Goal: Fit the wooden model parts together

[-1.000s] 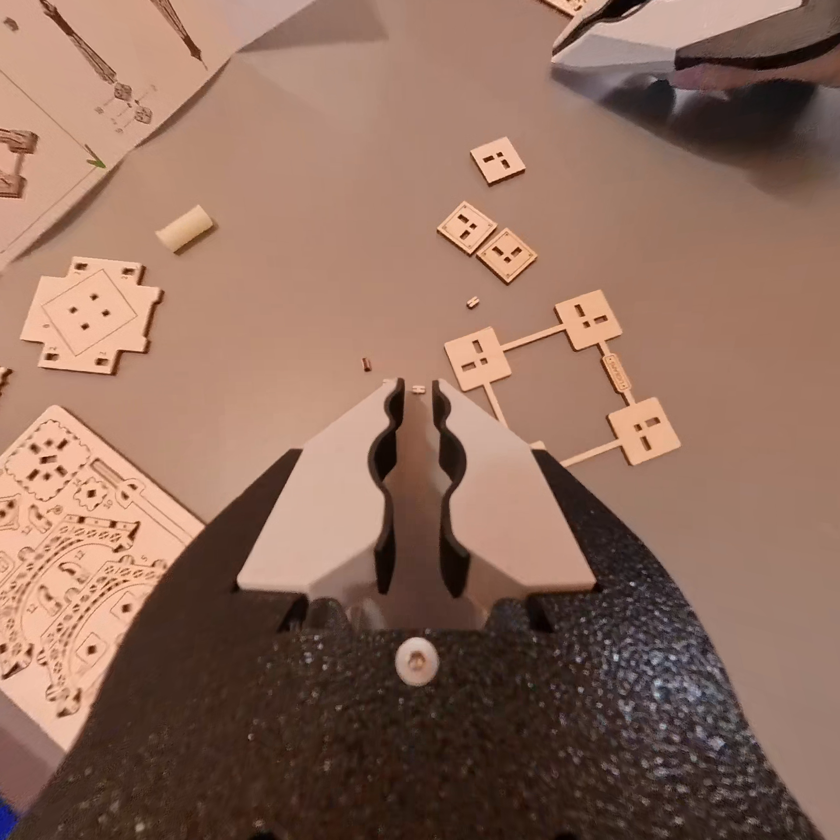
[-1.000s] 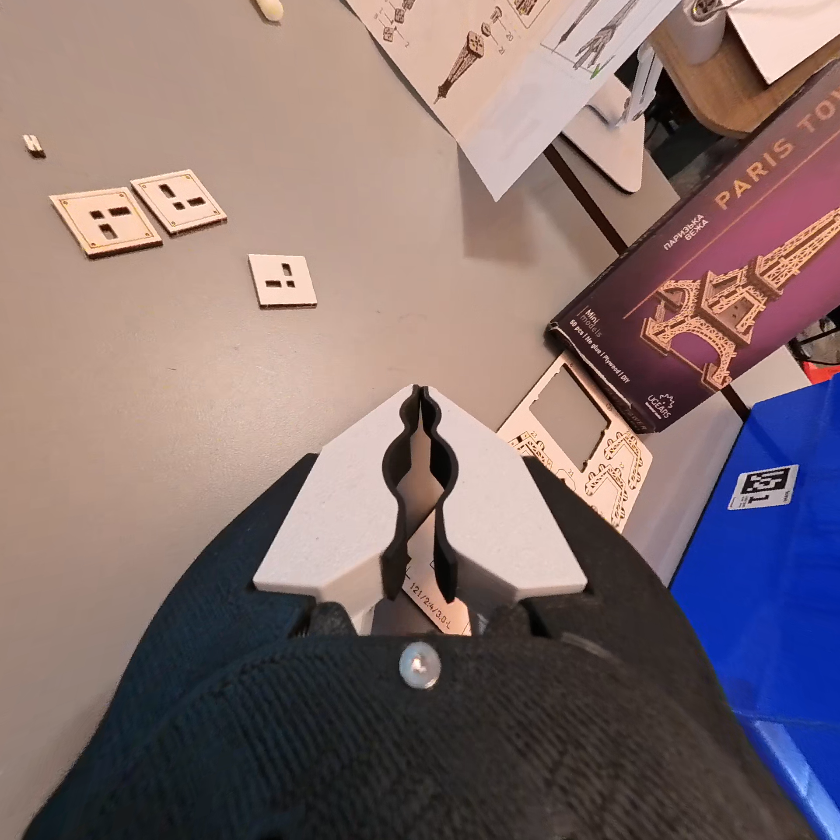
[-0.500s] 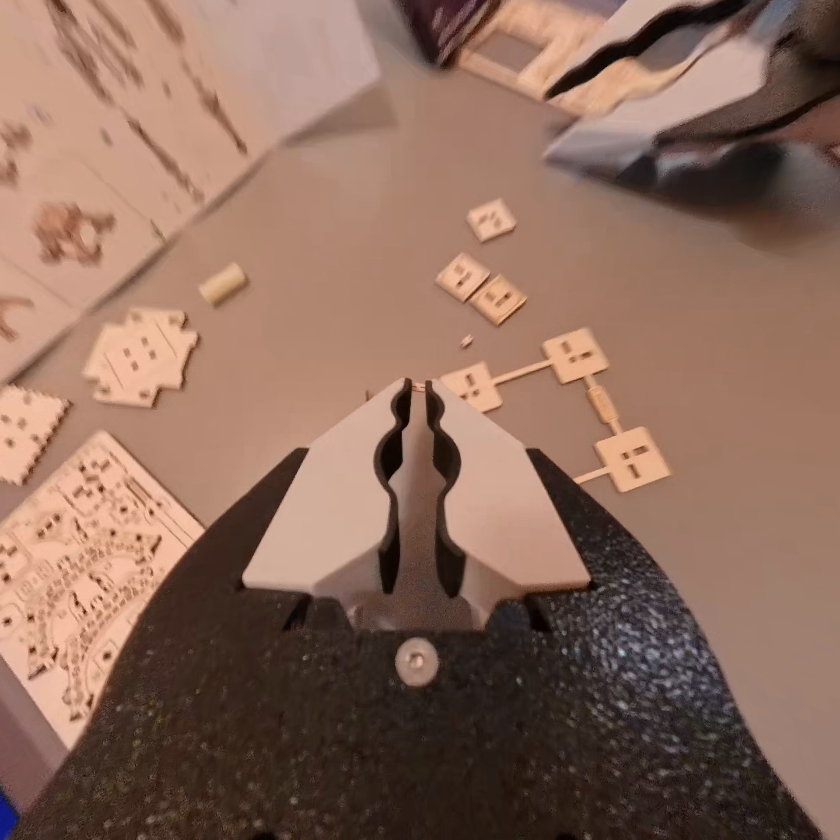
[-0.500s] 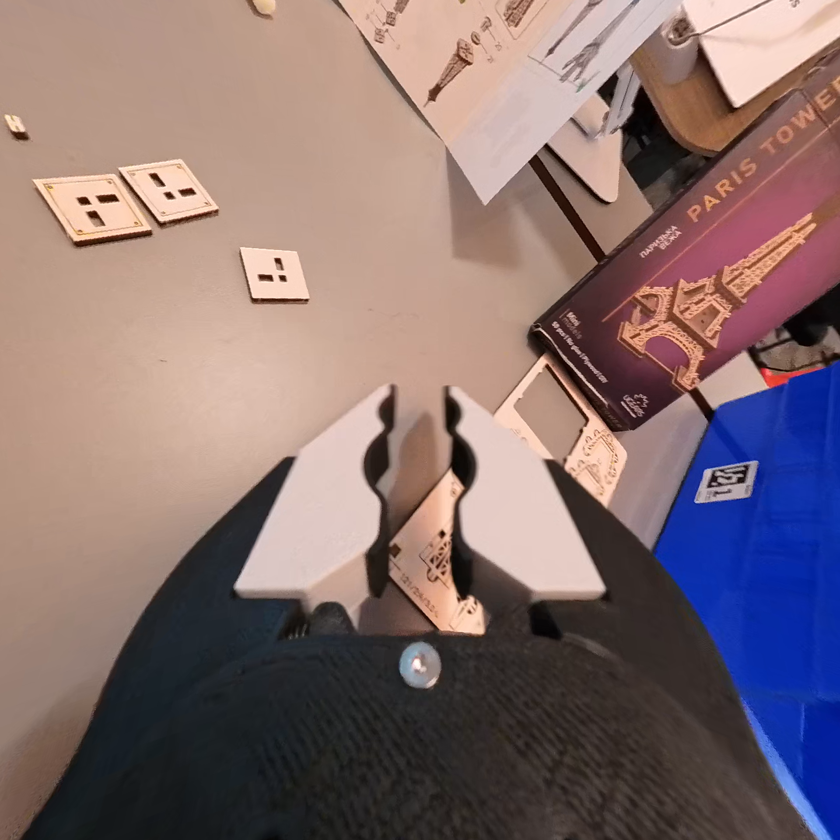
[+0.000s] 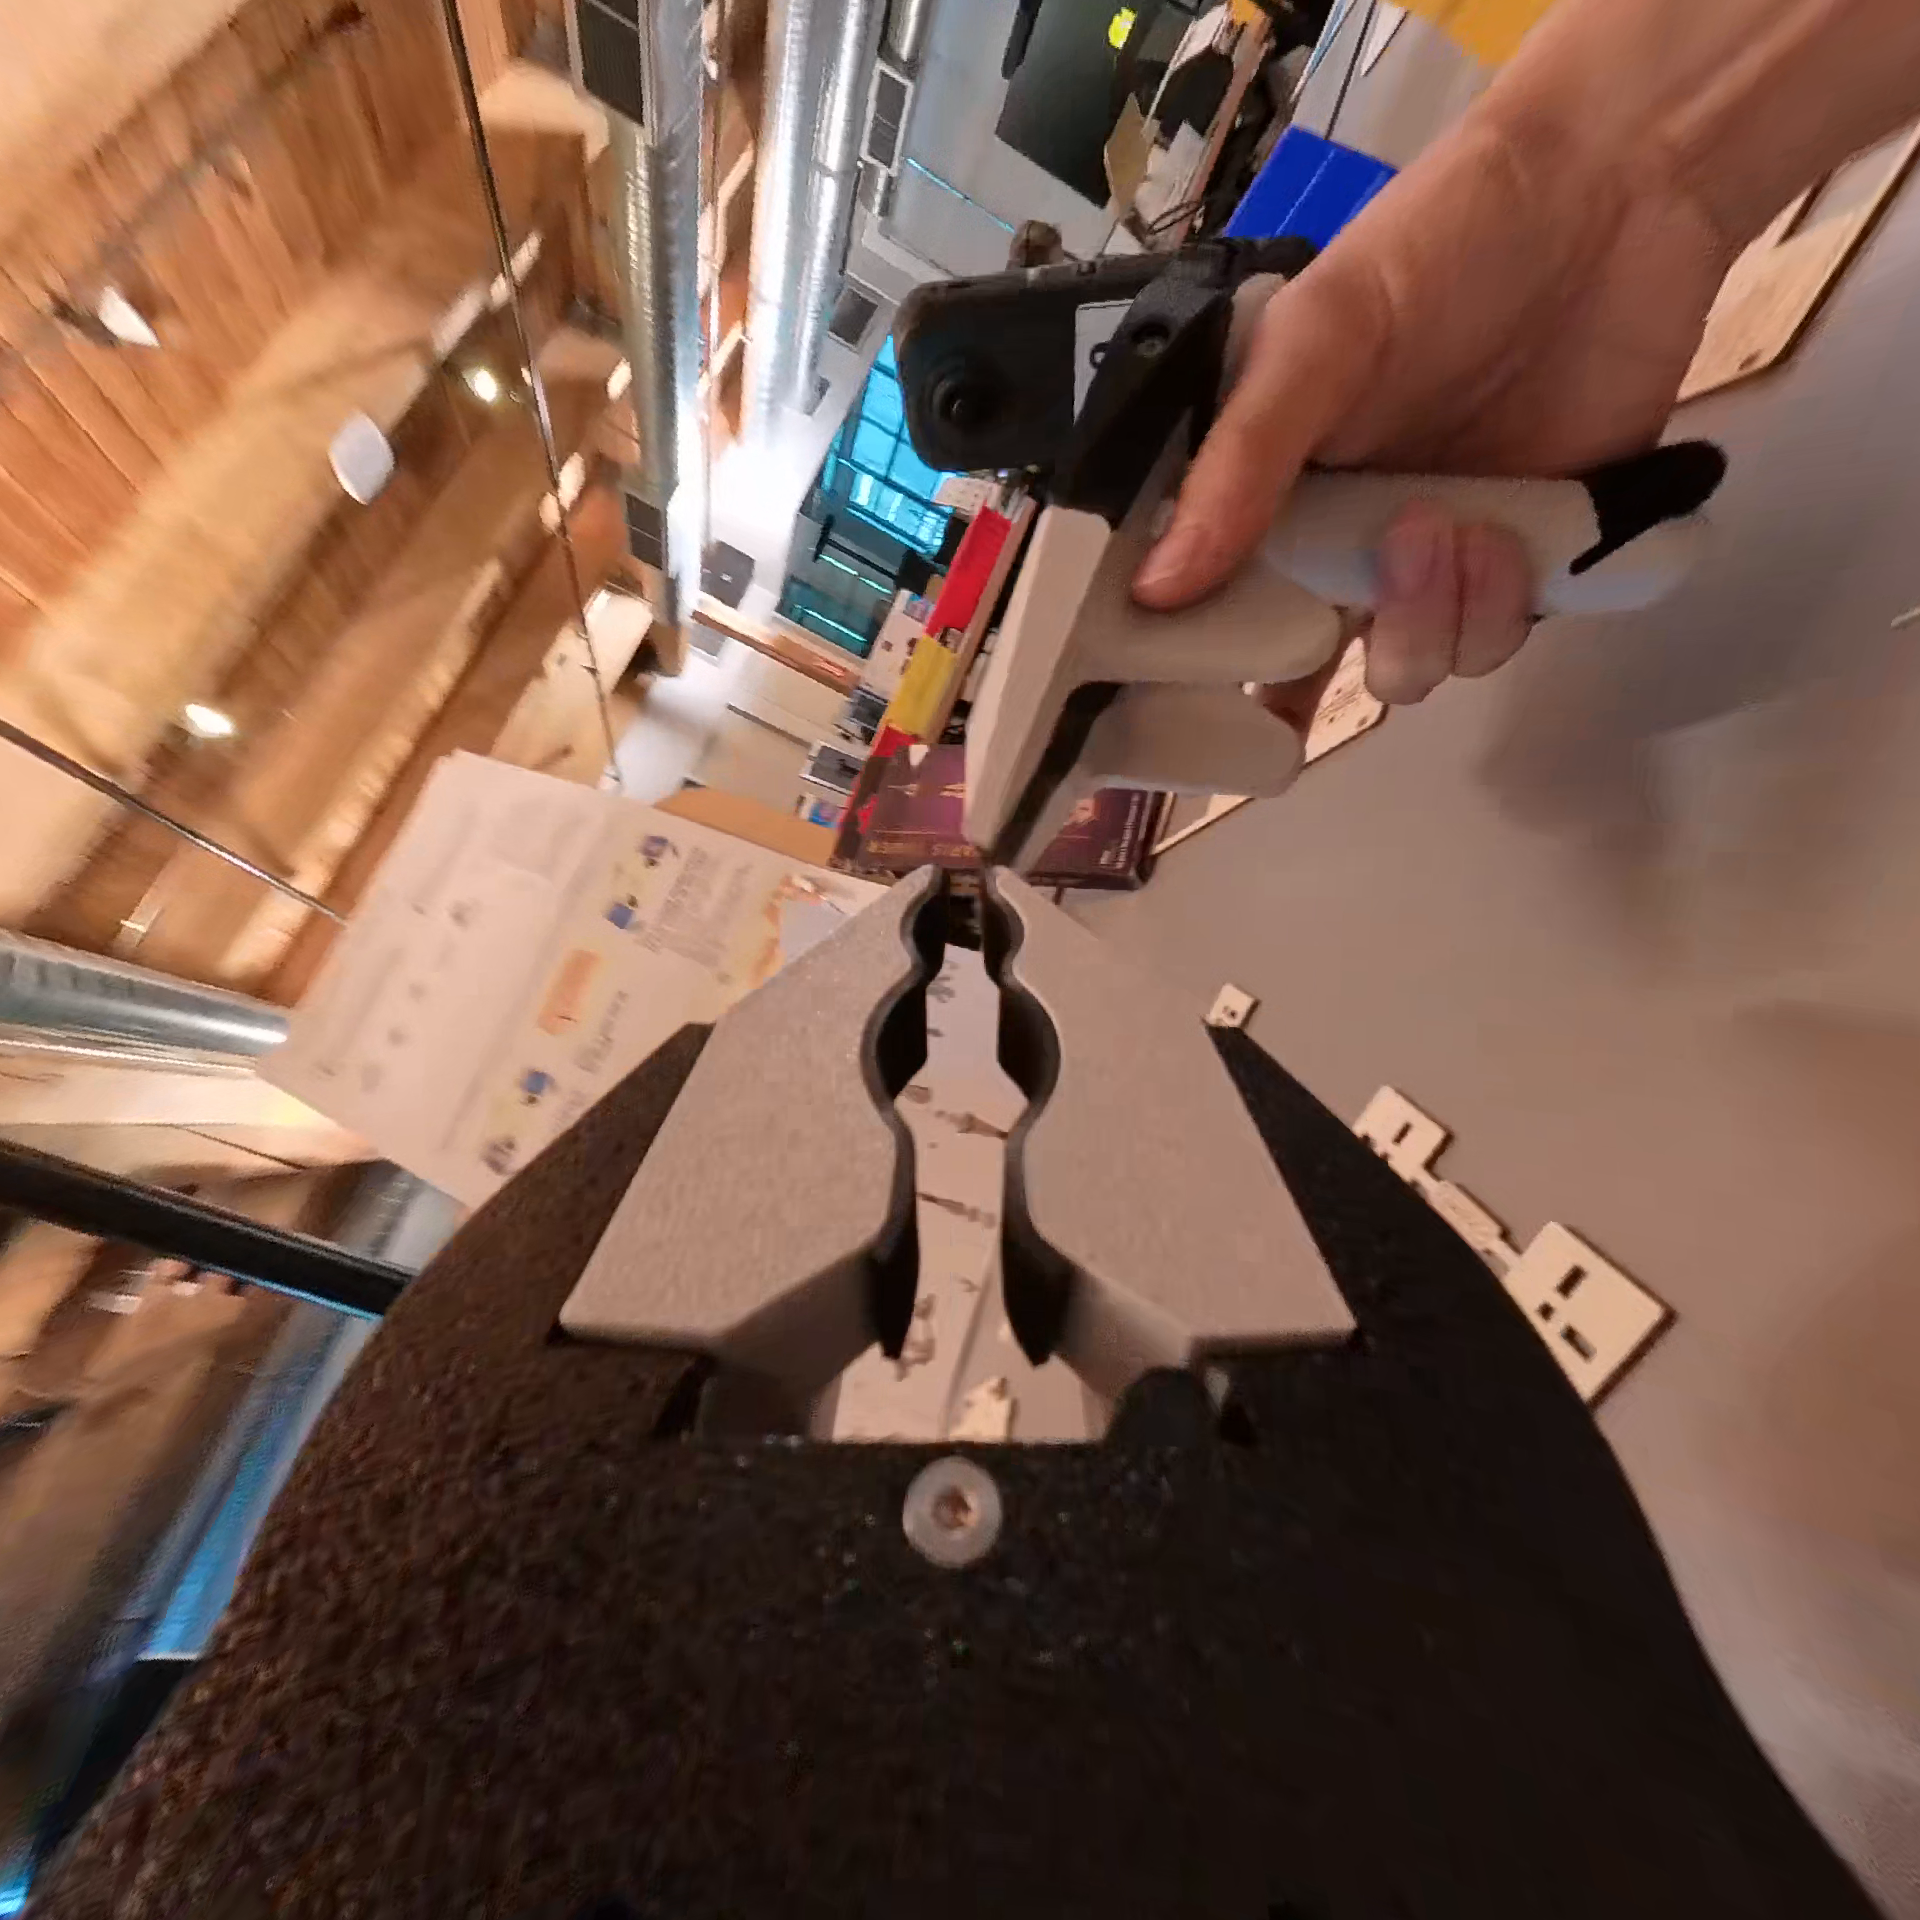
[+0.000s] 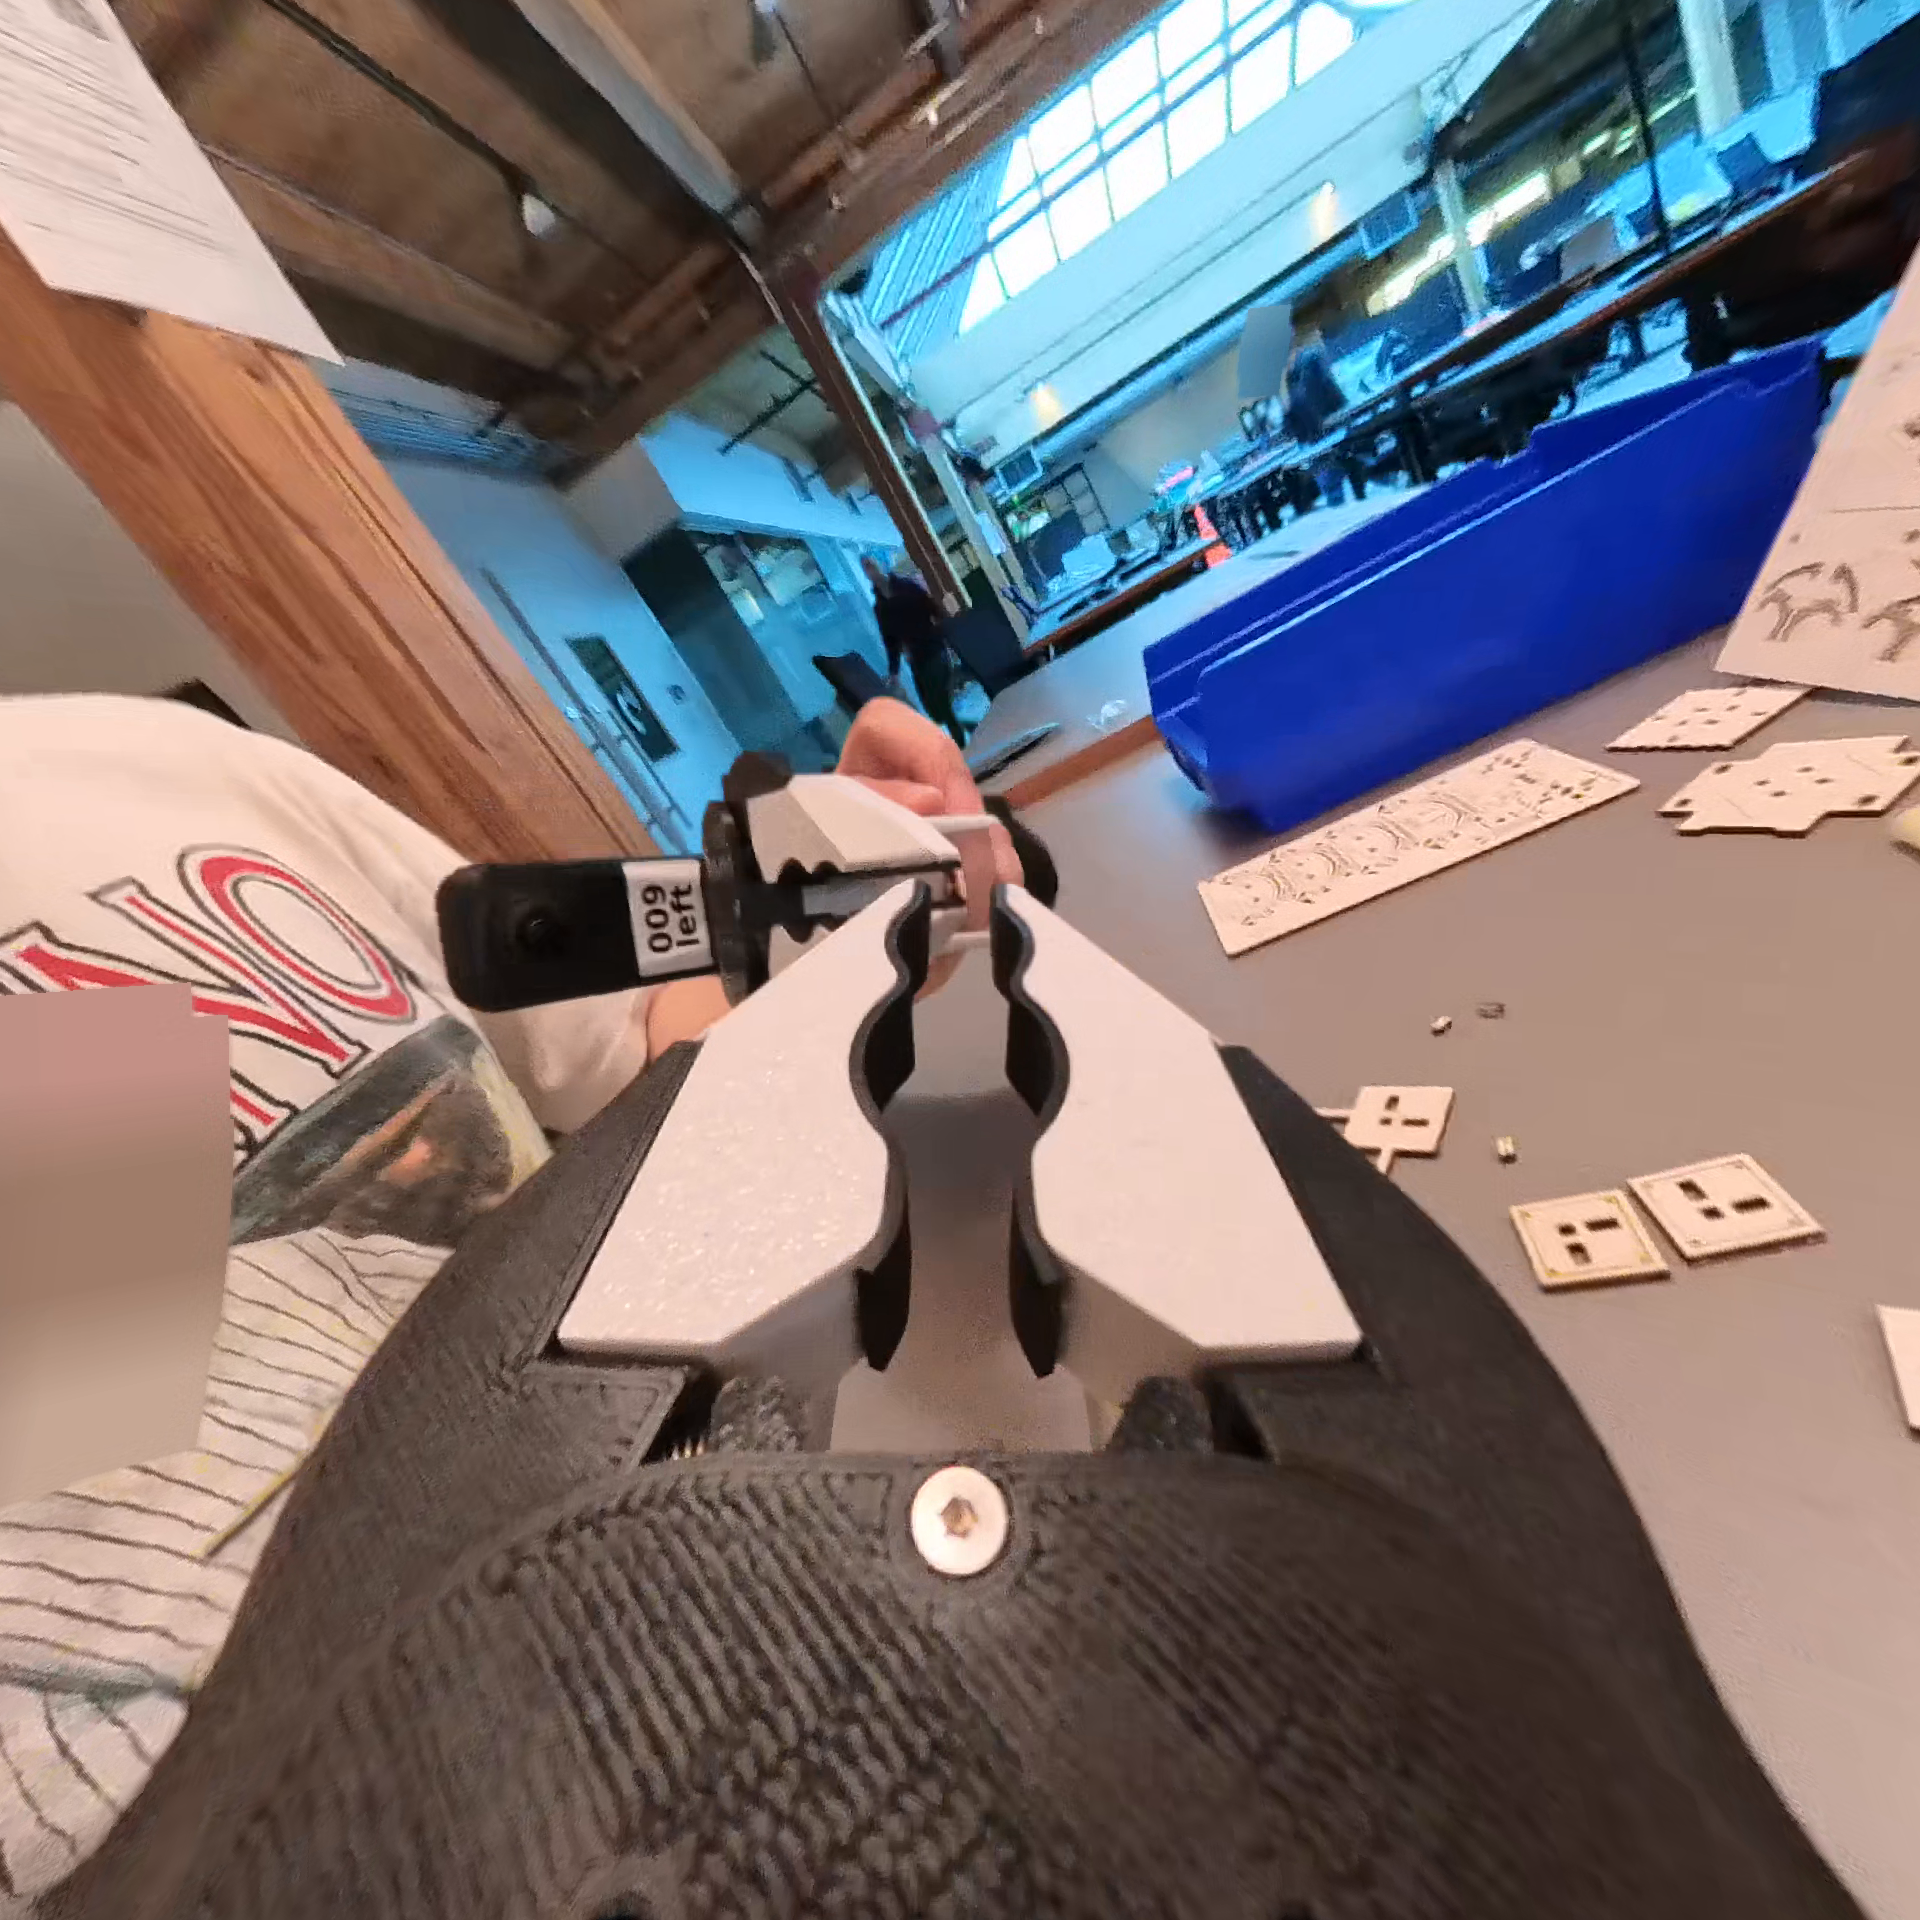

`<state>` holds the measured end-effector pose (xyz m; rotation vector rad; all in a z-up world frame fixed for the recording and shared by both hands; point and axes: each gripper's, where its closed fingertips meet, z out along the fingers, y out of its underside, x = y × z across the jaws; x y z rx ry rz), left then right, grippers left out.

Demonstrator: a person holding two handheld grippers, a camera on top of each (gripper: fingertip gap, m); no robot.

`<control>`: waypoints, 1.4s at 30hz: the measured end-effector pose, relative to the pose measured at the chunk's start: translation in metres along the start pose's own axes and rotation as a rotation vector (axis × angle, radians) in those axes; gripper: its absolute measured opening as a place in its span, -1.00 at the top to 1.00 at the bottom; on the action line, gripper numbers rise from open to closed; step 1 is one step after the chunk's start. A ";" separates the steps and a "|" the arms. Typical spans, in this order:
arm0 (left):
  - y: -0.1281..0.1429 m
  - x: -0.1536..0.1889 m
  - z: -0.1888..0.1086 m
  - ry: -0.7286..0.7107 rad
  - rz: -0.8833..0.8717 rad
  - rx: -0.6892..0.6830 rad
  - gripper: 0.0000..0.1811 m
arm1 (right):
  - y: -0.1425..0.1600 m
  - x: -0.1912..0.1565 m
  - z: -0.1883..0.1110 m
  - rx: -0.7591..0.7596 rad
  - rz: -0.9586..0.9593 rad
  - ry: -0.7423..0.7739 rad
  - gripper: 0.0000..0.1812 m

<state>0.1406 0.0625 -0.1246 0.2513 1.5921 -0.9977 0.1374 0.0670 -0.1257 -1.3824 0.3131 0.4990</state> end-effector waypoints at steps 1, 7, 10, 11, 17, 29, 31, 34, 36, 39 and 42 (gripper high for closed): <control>-0.001 0.000 0.000 -0.020 0.035 -0.004 0.98 | 0.006 0.002 0.002 -0.035 -0.015 0.018 0.90; 0.002 0.003 0.000 0.000 0.007 0.003 0.97 | 0.004 0.004 0.001 -0.023 -0.093 0.043 0.87; -0.007 0.000 -0.003 -0.024 0.012 0.064 0.97 | 0.007 -0.005 0.004 -0.045 -0.109 -0.008 0.82; -0.012 -0.001 -0.004 -0.031 0.007 0.102 0.97 | 0.007 -0.011 0.005 -0.039 -0.115 -0.038 0.81; -0.041 -0.010 -0.015 -0.040 -0.083 0.286 0.98 | -0.002 -0.044 0.002 0.032 -0.016 -0.271 0.91; -0.066 -0.010 -0.023 0.003 -0.158 0.459 0.98 | -0.005 -0.072 -0.001 0.050 0.021 -0.436 0.95; -0.067 -0.009 -0.023 0.000 -0.147 0.453 0.98 | -0.006 -0.072 -0.002 0.055 0.032 -0.442 0.97; -0.066 -0.009 -0.023 0.006 -0.152 0.456 0.98 | -0.006 -0.072 -0.002 0.053 0.042 -0.446 0.98; -0.066 -0.008 -0.023 0.012 -0.154 0.461 0.98 | -0.004 -0.073 -0.002 0.043 0.037 -0.449 0.98; -0.063 -0.008 -0.023 0.014 -0.151 0.448 0.97 | -0.004 -0.071 -0.001 0.035 -0.026 -0.414 0.99; -0.055 -0.015 -0.020 -0.017 -0.173 0.406 0.79 | -0.010 -0.053 0.005 0.041 -0.228 -0.207 0.99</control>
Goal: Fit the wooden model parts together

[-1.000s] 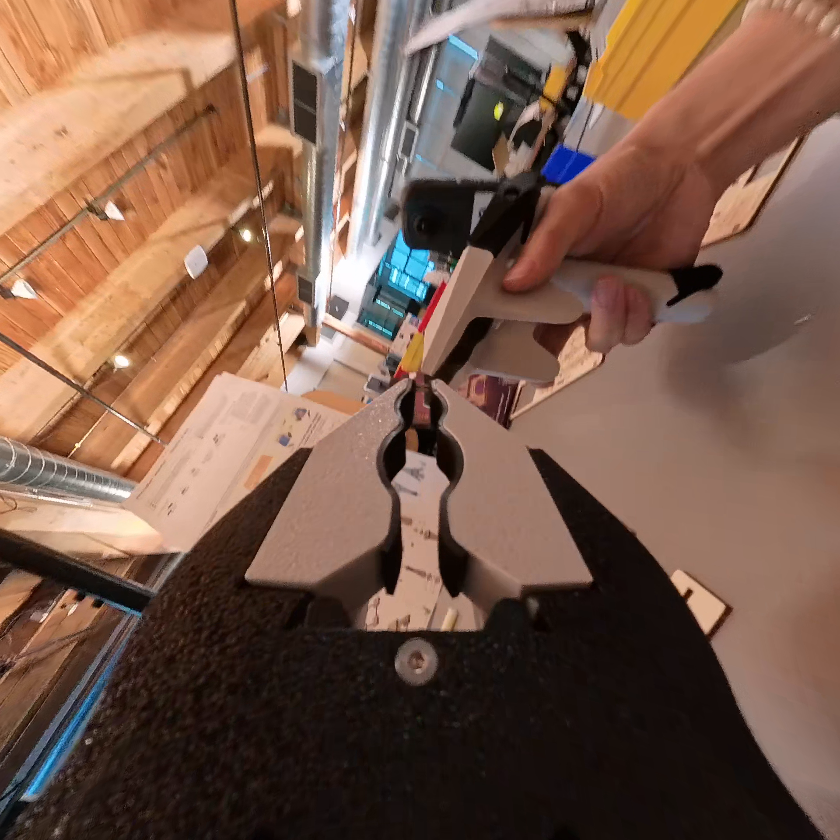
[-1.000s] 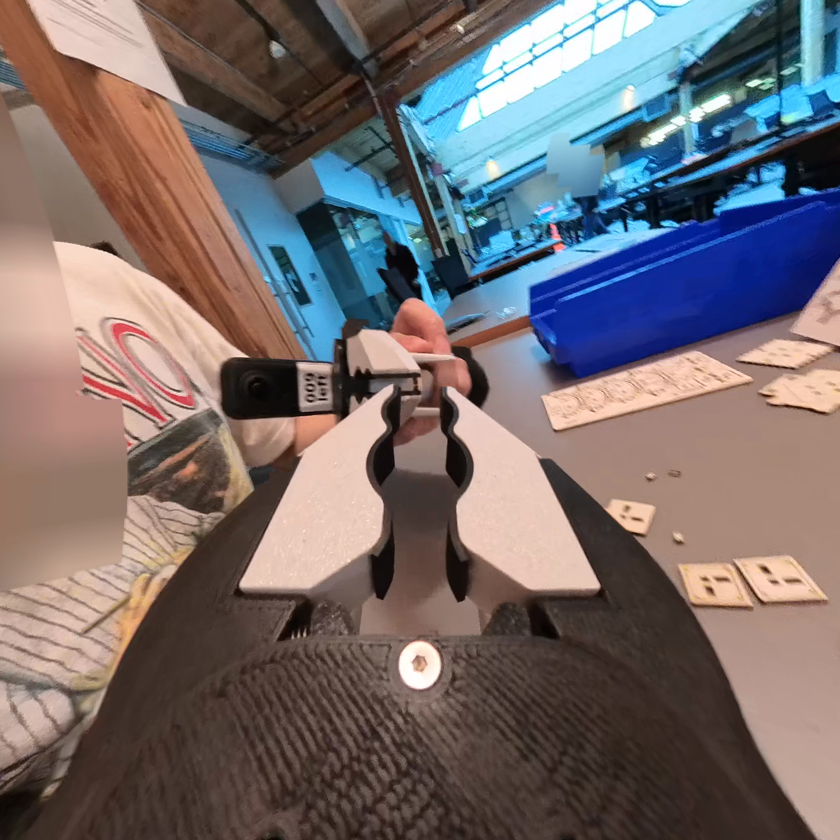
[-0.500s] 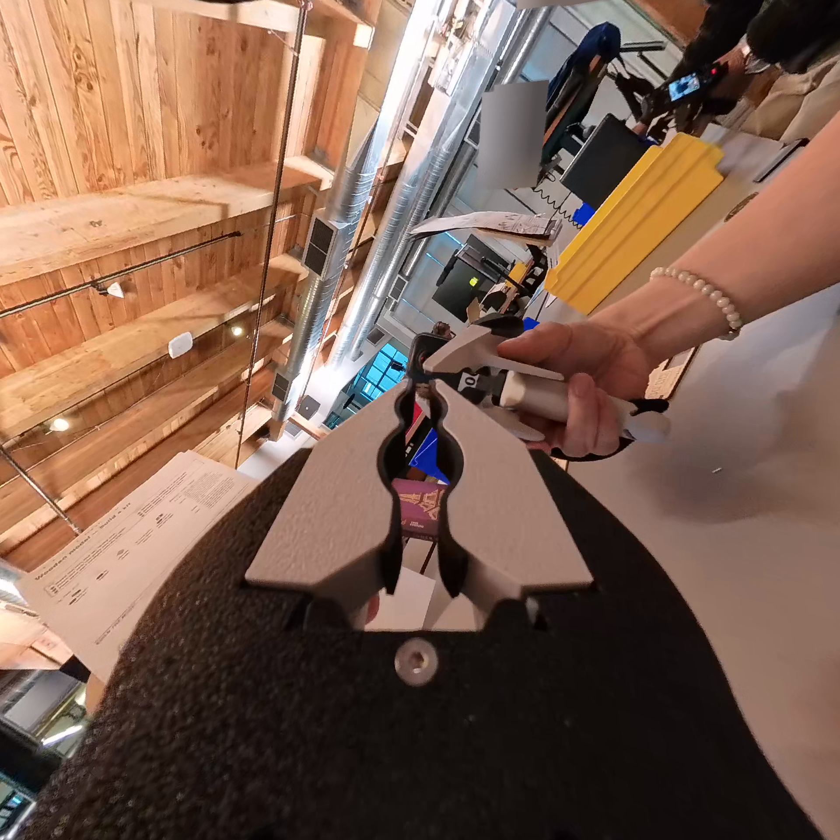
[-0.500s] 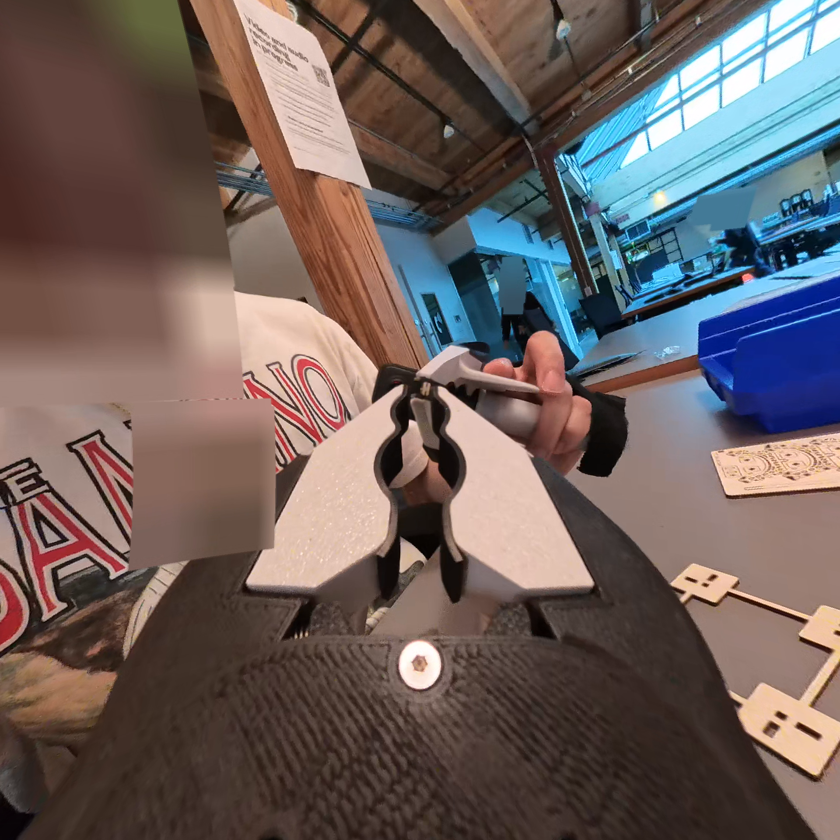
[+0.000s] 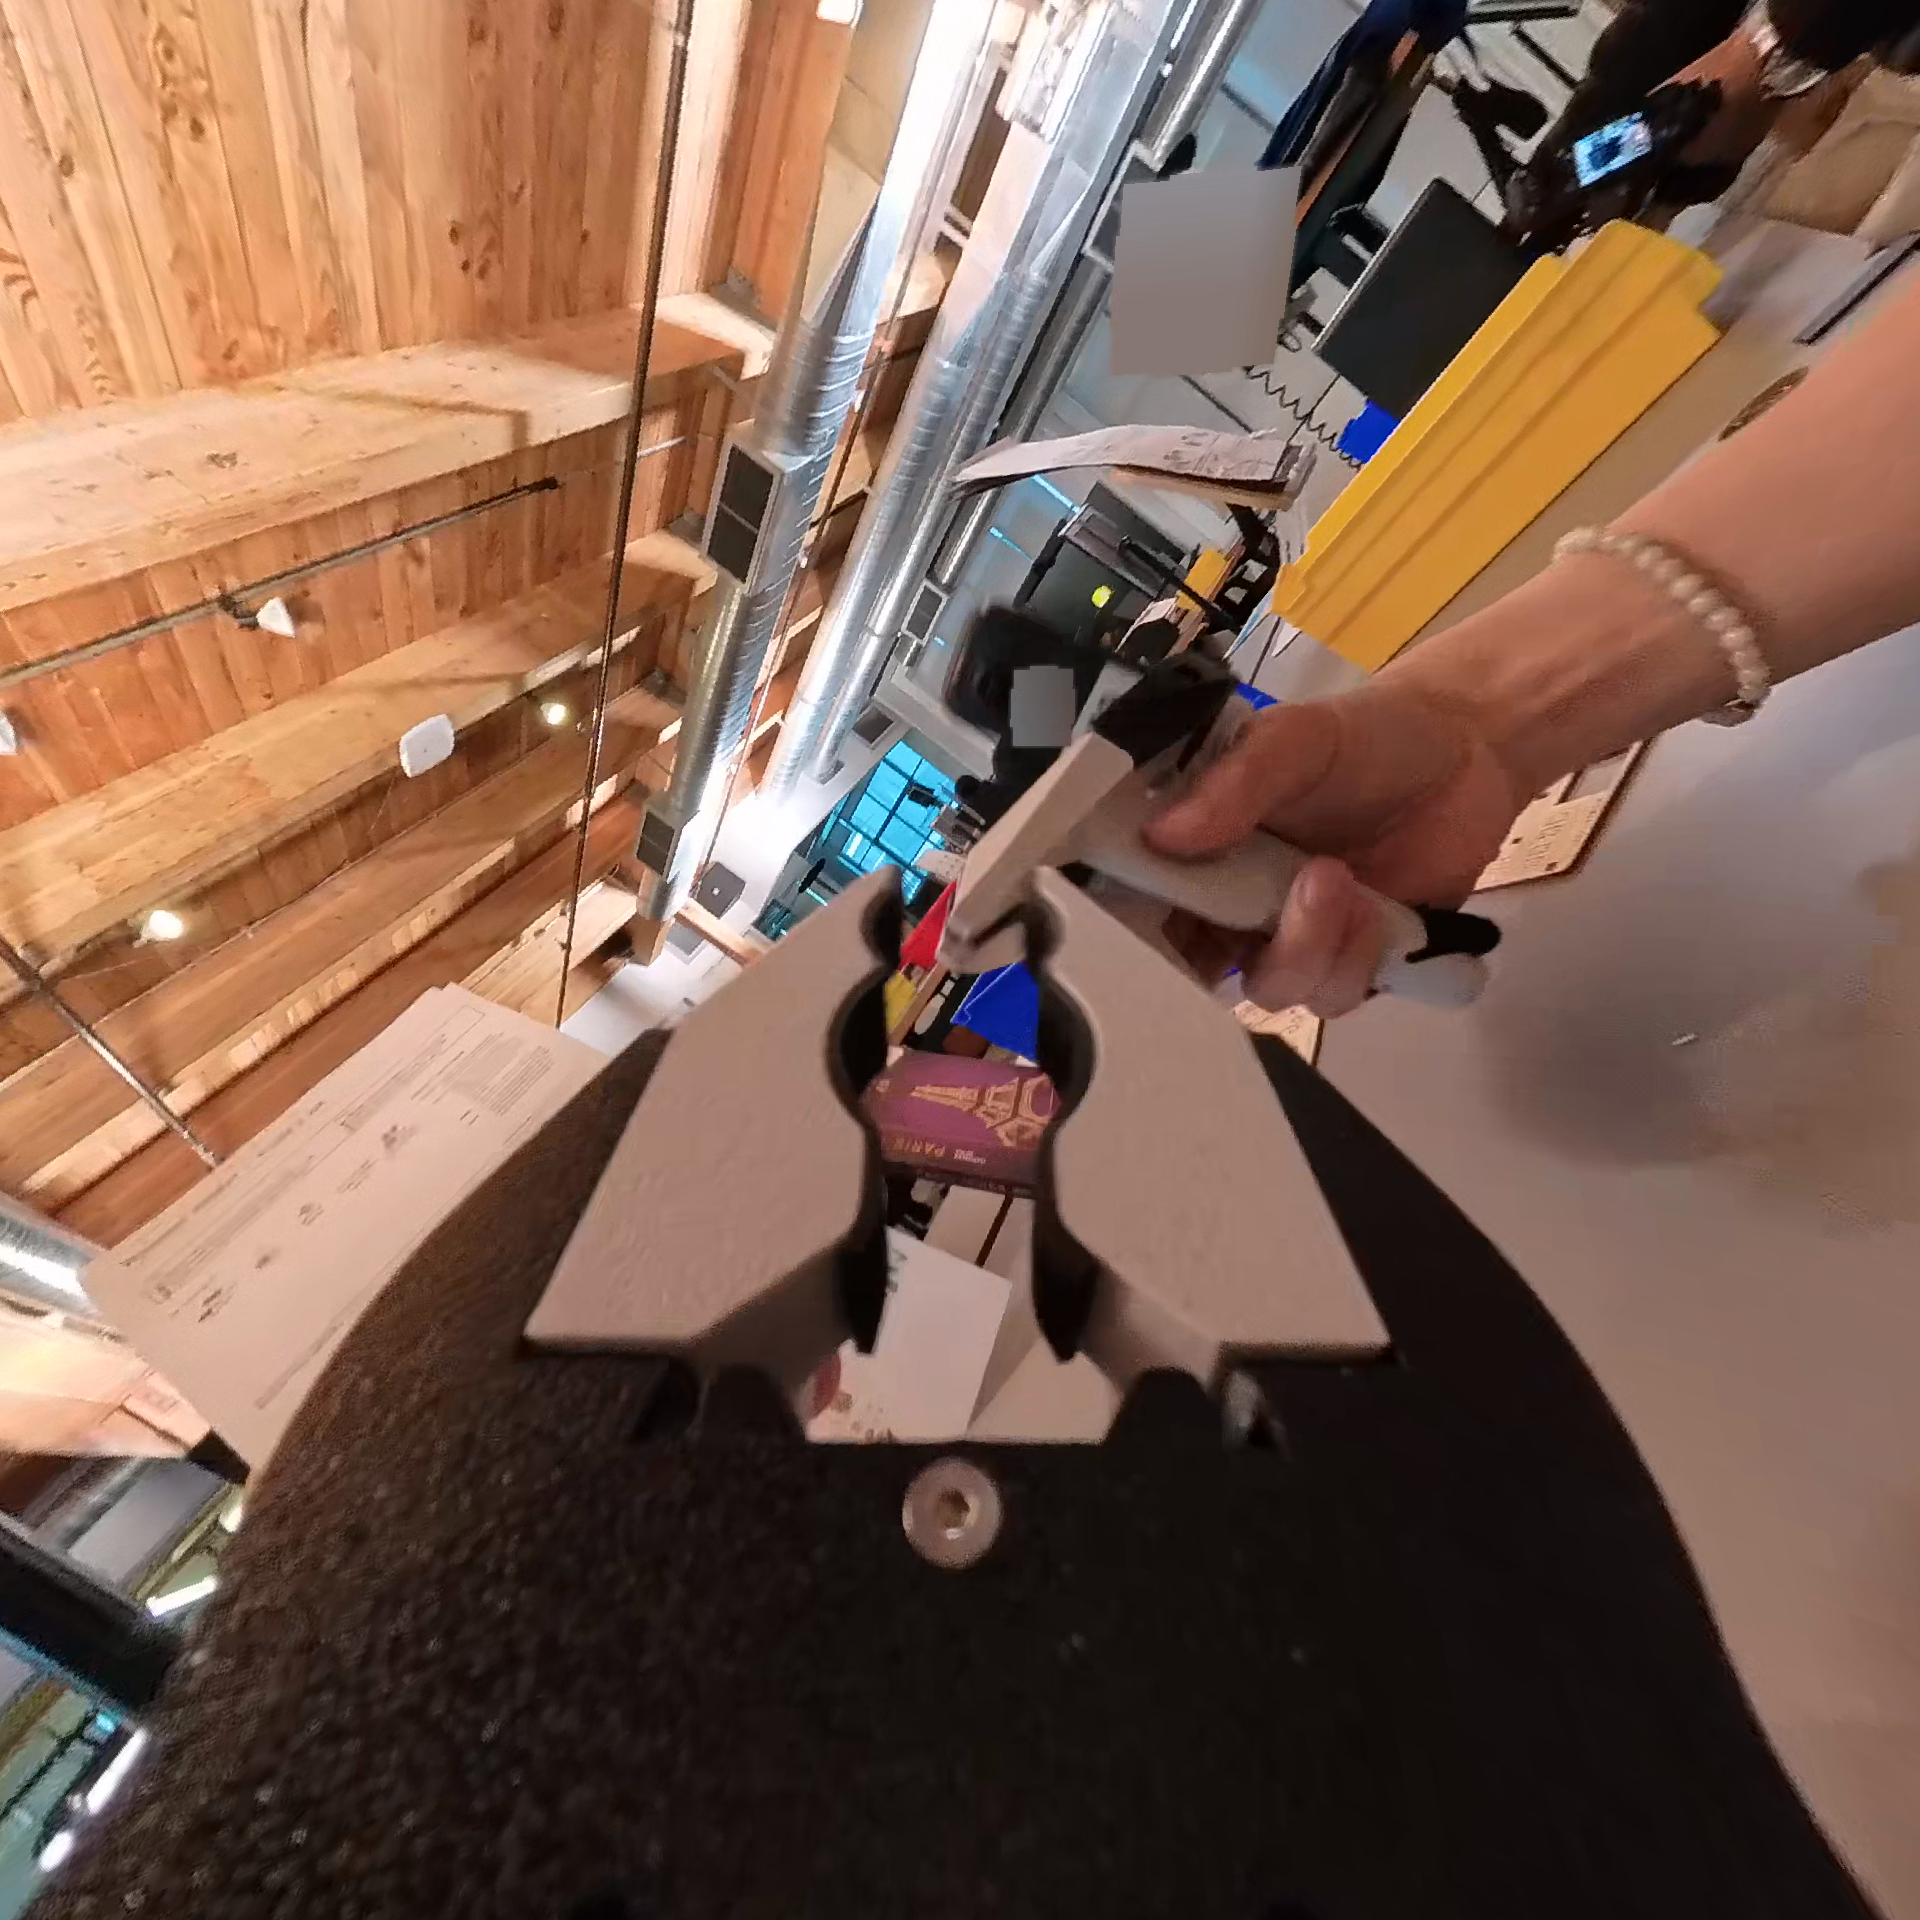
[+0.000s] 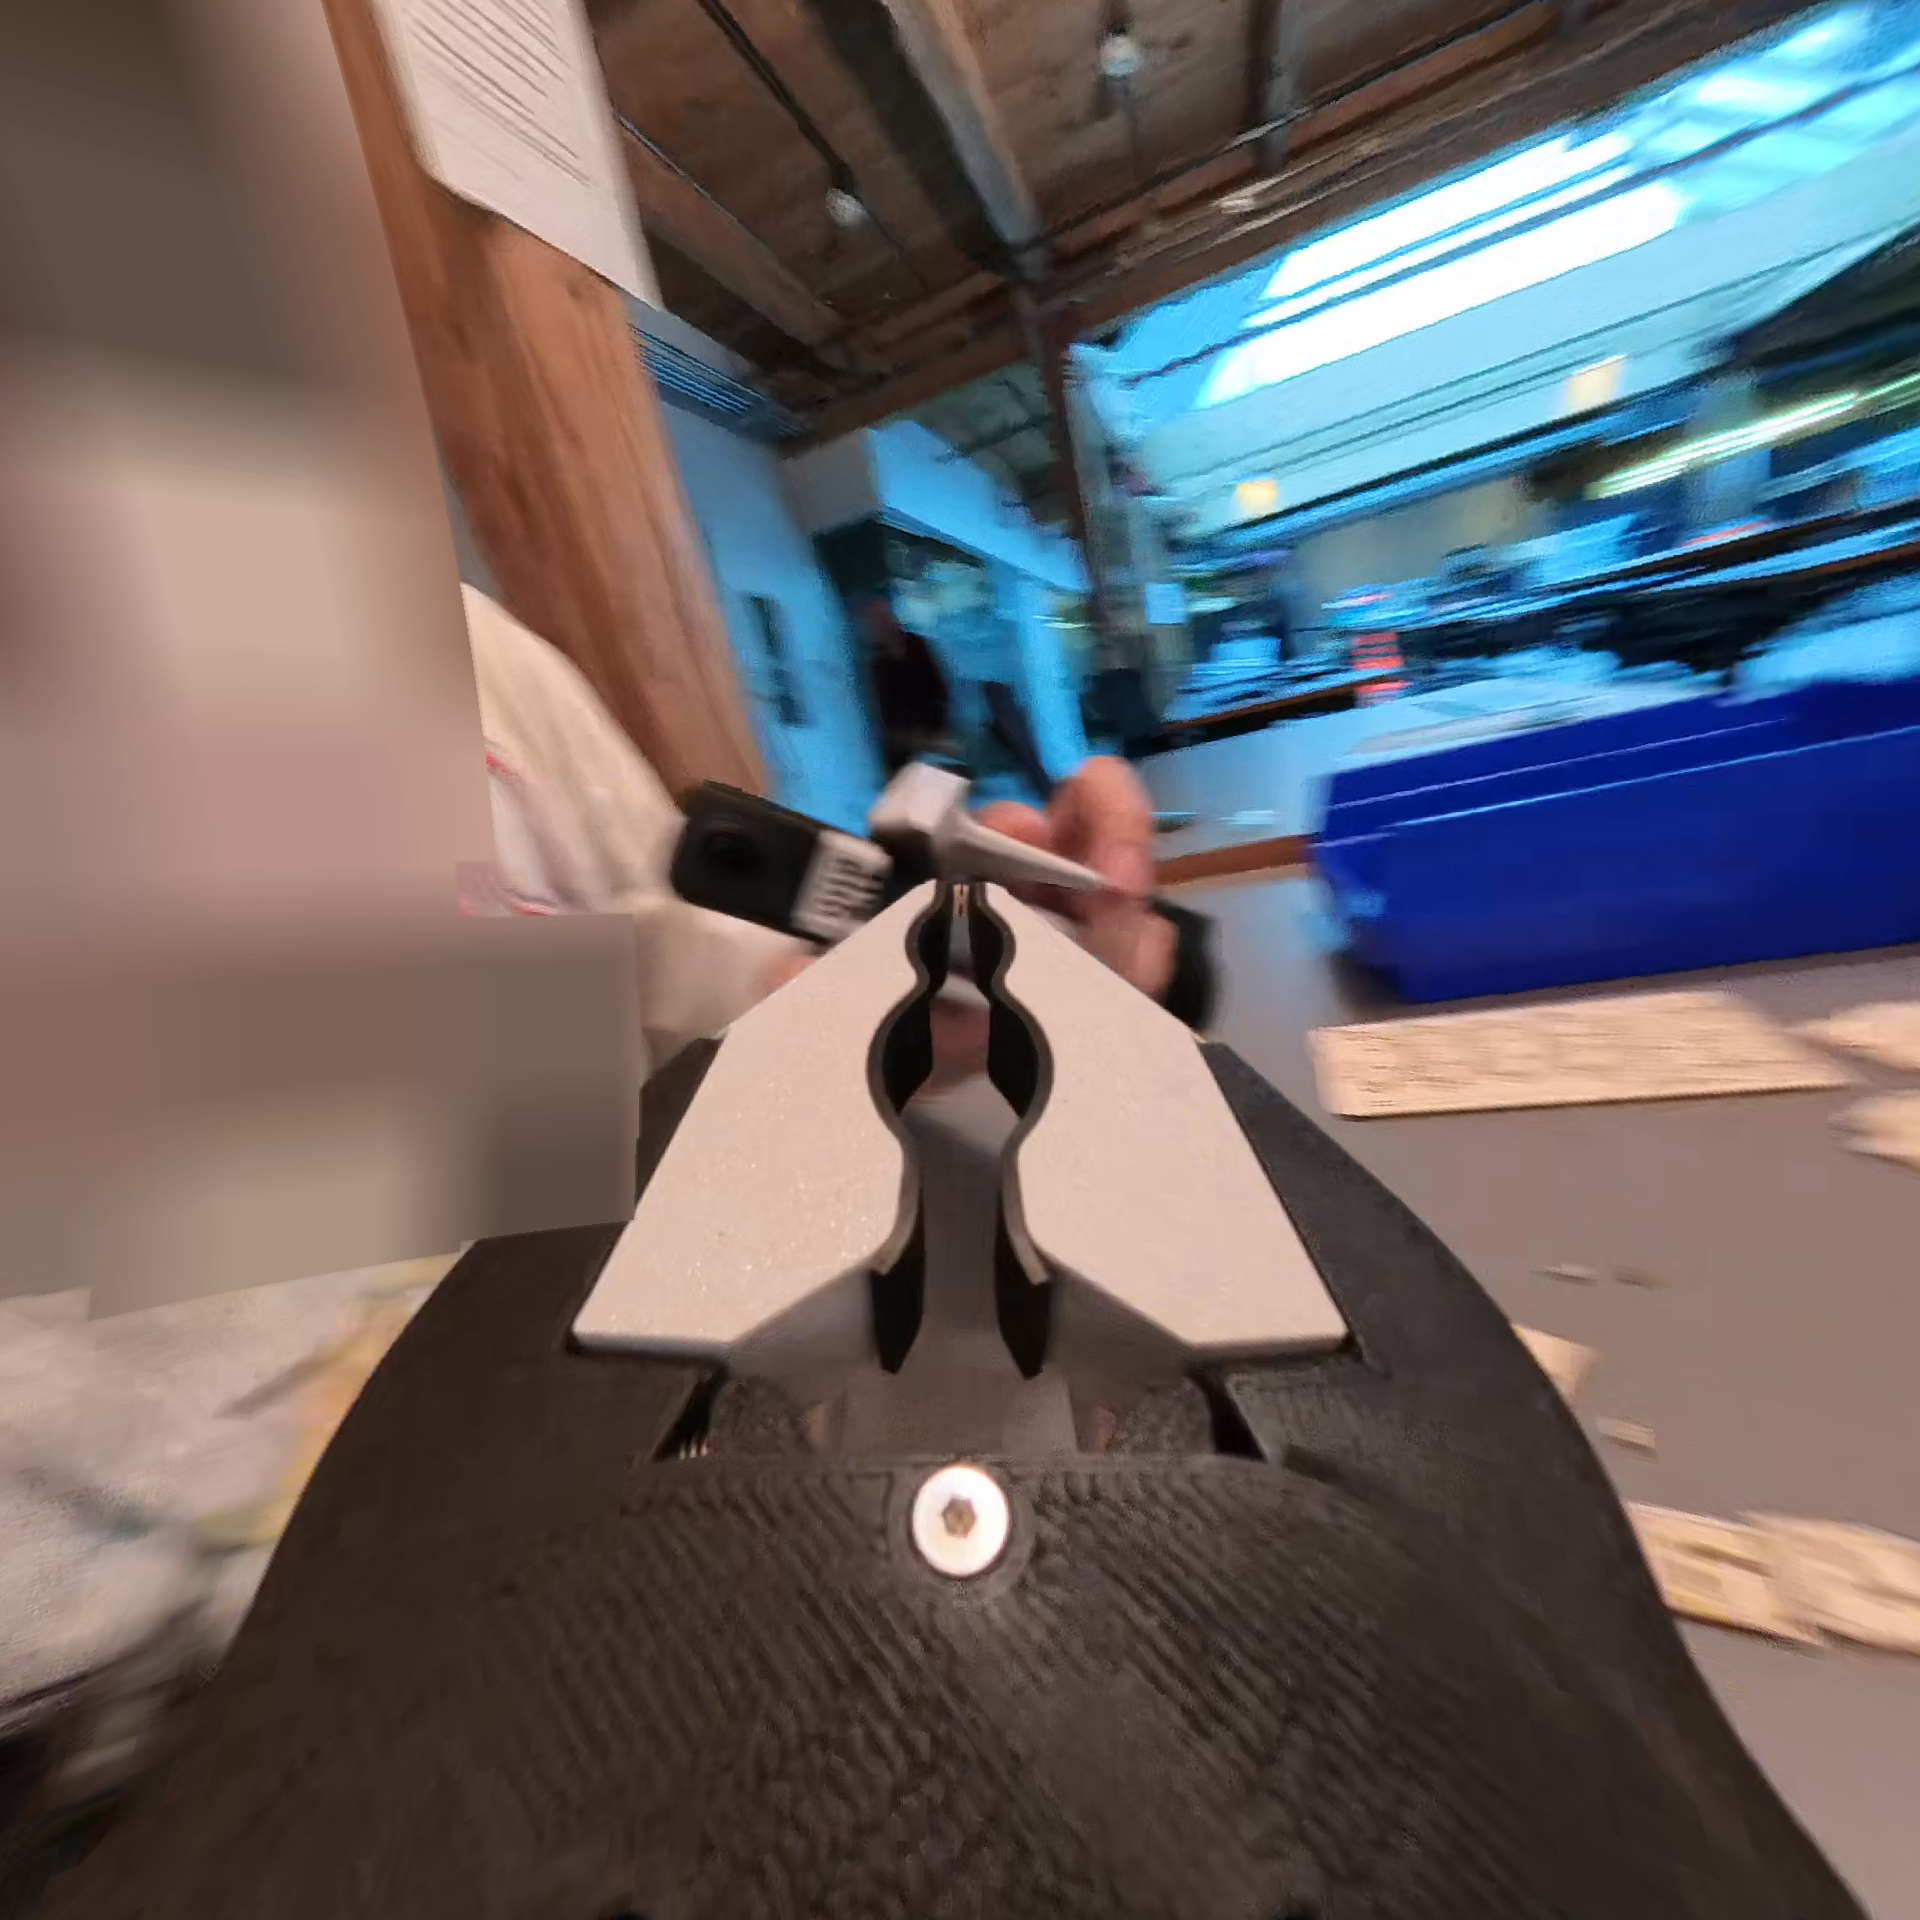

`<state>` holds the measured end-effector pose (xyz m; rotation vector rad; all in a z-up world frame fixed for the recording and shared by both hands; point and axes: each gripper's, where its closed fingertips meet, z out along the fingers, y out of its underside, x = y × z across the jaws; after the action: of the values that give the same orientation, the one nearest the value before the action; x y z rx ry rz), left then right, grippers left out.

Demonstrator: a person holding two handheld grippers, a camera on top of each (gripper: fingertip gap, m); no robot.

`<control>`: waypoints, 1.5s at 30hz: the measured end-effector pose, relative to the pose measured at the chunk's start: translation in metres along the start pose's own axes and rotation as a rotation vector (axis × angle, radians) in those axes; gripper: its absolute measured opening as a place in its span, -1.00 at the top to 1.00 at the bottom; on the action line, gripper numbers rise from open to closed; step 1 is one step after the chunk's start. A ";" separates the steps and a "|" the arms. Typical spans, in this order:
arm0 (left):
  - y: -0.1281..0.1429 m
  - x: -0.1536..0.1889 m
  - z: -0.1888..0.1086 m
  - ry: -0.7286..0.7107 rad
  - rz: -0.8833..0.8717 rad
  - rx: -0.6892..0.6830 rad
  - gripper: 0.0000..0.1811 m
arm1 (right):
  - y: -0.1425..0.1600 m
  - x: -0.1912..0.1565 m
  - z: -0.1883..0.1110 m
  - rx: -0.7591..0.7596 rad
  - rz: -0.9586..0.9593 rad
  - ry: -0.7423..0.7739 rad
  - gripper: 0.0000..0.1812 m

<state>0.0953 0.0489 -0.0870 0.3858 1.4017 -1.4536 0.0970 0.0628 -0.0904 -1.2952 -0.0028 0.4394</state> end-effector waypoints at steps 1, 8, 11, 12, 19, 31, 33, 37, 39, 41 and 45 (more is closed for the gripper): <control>0.003 -0.006 -0.001 -0.025 -0.024 -0.016 0.72 | -0.003 0.013 -0.001 -0.016 -0.133 0.135 0.99; 0.032 -0.044 0.000 -0.152 -0.724 -0.229 0.86 | -0.023 0.045 -0.019 -0.432 -1.356 0.872 0.99; 0.037 -0.040 0.007 -0.079 -0.929 -0.366 0.87 | -0.015 0.038 0.001 -0.486 -1.452 0.870 0.99; 0.035 -0.034 0.009 -0.026 -0.967 -0.396 0.86 | -0.015 0.037 0.005 -0.475 -1.427 0.874 0.99; 0.034 -0.036 0.002 0.027 -1.097 -0.487 0.89 | -0.017 0.040 0.001 -0.412 -1.228 0.847 0.99; 0.049 -0.024 0.001 0.126 -1.466 -0.452 1.00 | -0.010 0.047 -0.004 -0.378 -1.037 0.786 0.99; 0.050 -0.022 0.000 0.146 -1.515 -0.447 1.00 | -0.009 0.048 -0.005 -0.384 -1.034 0.784 1.00; 0.056 -0.018 -0.001 0.154 -1.561 -0.464 0.99 | -0.005 0.049 -0.004 -0.405 -1.024 0.770 0.99; 0.058 -0.017 -0.001 0.160 -1.586 -0.461 0.99 | -0.002 0.051 -0.004 -0.419 -1.008 0.764 0.99; 0.057 -0.015 0.000 0.178 -1.613 -0.457 0.98 | 0.000 0.052 -0.004 -0.428 -0.998 0.758 0.99; 0.060 -0.010 -0.001 0.195 -1.635 -0.470 0.98 | 0.005 0.055 -0.004 -0.460 -0.991 0.748 0.99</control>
<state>0.1479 0.0674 -0.1122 -1.2584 2.2694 -2.1541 0.1464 0.0776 -0.1090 -1.6547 -0.1176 -0.9471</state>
